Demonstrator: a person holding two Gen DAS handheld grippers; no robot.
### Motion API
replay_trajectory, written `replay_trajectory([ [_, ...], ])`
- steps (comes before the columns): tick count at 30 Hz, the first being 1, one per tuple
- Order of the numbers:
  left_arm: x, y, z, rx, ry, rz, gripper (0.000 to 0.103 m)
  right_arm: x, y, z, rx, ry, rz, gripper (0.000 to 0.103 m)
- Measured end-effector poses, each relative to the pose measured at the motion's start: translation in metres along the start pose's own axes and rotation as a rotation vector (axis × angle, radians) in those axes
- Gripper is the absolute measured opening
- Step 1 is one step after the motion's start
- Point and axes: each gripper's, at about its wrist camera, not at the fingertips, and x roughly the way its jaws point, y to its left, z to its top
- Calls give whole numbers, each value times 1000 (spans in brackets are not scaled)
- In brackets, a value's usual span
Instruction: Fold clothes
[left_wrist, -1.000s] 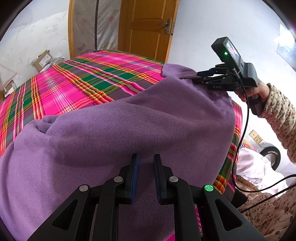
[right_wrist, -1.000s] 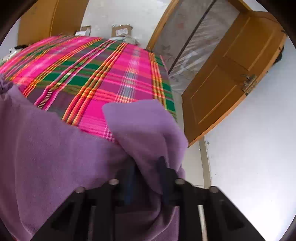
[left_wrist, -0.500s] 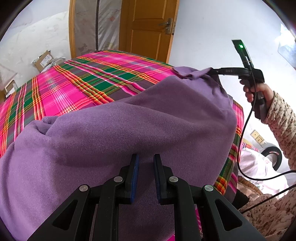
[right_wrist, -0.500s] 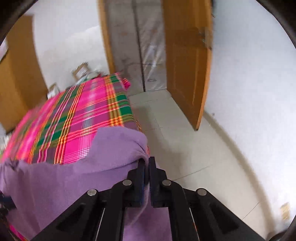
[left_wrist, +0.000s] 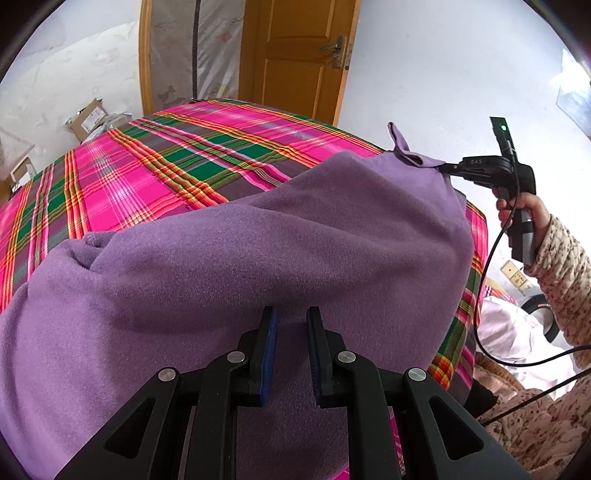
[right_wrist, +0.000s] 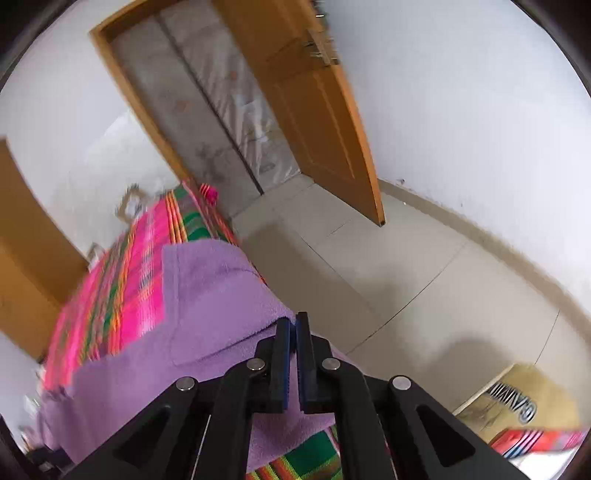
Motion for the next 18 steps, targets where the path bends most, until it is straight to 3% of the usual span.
replay_trajectory([
  [4,0,0,0,-4,-2,-4,16,-16,-8,-6,63,-57,21,3],
  [10,-1,0,0,-5,-5,-6,16,-7,-22,-14,131,-19,3,3],
  [18,-2,0,-2,-8,-7,-9,16,-26,-30,-15,175,-120,-2,2],
])
